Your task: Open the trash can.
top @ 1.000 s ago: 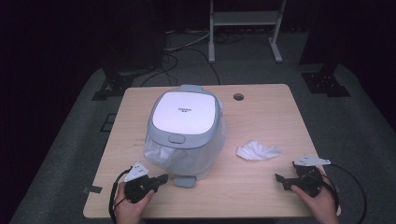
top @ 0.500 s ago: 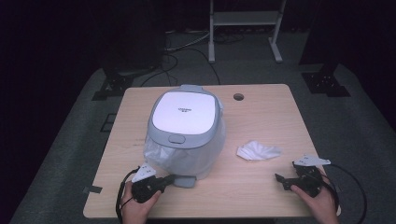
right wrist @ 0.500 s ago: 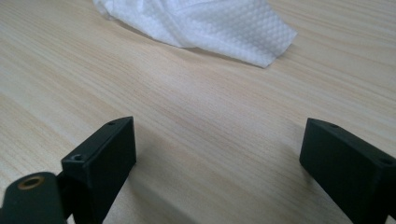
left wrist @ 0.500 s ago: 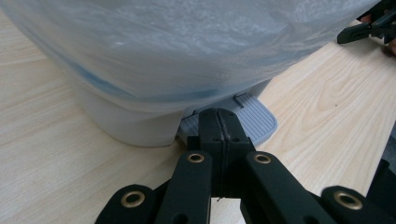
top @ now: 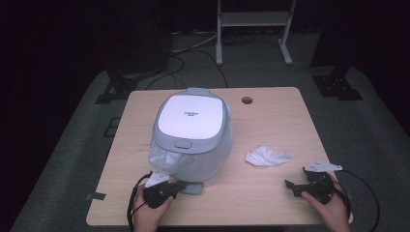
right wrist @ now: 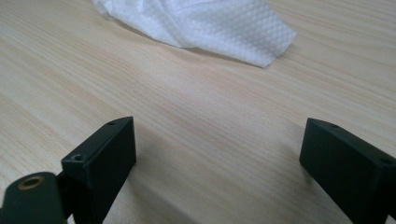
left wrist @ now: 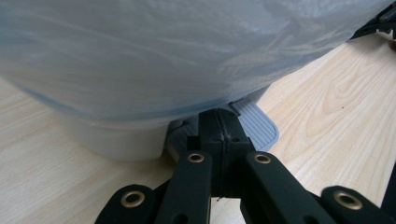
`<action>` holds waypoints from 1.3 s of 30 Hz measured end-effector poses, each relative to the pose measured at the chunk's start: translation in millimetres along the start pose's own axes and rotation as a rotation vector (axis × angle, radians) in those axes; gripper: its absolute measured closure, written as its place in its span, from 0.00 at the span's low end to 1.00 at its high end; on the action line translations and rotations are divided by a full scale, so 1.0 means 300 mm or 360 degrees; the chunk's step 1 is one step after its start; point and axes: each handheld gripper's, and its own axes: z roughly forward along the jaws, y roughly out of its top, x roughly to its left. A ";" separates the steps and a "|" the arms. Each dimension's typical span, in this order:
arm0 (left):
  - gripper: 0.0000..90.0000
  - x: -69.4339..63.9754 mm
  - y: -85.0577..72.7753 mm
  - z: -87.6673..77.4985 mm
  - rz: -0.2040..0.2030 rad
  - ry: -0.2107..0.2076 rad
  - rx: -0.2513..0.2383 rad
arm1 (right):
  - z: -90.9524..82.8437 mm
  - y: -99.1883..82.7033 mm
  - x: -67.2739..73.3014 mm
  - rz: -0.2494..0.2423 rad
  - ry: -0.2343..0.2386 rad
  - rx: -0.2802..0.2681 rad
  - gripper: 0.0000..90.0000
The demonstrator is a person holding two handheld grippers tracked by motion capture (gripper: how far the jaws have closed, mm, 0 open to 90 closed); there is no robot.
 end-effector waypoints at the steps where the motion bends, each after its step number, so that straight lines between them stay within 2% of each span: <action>1: 1.00 -0.002 0.000 0.004 -0.0003 -0.0002 -0.0005 | 0.000 0.000 0.000 0.0000 0.0000 0.0001 0.10; 5: 1.00 -0.014 0.002 0.017 -0.0028 0.0007 -0.0014 | 0.000 0.000 0.000 -0.0001 0.0000 0.0000 0.10; 6: 1.00 -0.006 0.005 0.020 0.0037 0.0028 -0.0009 | 0.000 0.000 0.000 0.0000 0.0000 0.0000 0.10; 12: 1.00 -0.022 0.006 0.035 0.0016 0.0055 -0.0017 | 0.000 0.000 0.000 0.0000 0.0000 0.0000 0.10; 15: 1.00 -0.023 0.001 0.041 0.0040 0.0045 -0.0034 | 0.000 0.000 0.000 -0.0001 0.0000 0.0000 0.10; 20: 1.00 -0.011 0.002 0.042 0.0011 0.0020 -0.0016 | 0.000 0.000 0.000 0.0000 -0.0001 -0.0001 0.11; 22: 1.00 -0.008 -0.002 0.043 0.0030 0.0009 -0.0032 | 0.000 0.000 0.000 0.0001 -0.0002 -0.0001 0.11; 28: 1.00 -0.016 -0.007 0.043 0.0062 0.0036 -0.0031 | 0.000 0.000 0.000 0.0002 -0.0002 -0.0001 0.11; 29: 1.00 -0.016 -0.009 0.044 0.0041 0.0037 -0.0039 | 0.000 0.000 0.000 0.0002 -0.0002 -0.0001 0.10; 30: 1.00 -0.021 -0.013 0.045 -0.0012 0.0023 -0.0046 | 0.000 0.000 0.000 0.0002 -0.0002 -0.0001 0.11; 31: 1.00 -0.020 -0.014 0.045 -0.0021 0.0014 -0.0049 | 0.000 0.000 0.000 0.0002 -0.0002 -0.0001 0.11; 34: 1.00 -0.014 -0.017 0.046 -0.0022 -0.0003 -0.0057 | 0.000 0.000 0.000 0.0001 -0.0002 -0.0001 0.11; 39: 1.00 -0.018 -0.018 0.047 -0.0010 0.0013 -0.0047 | 0.000 0.000 0.000 0.0002 -0.0003 -0.0001 0.11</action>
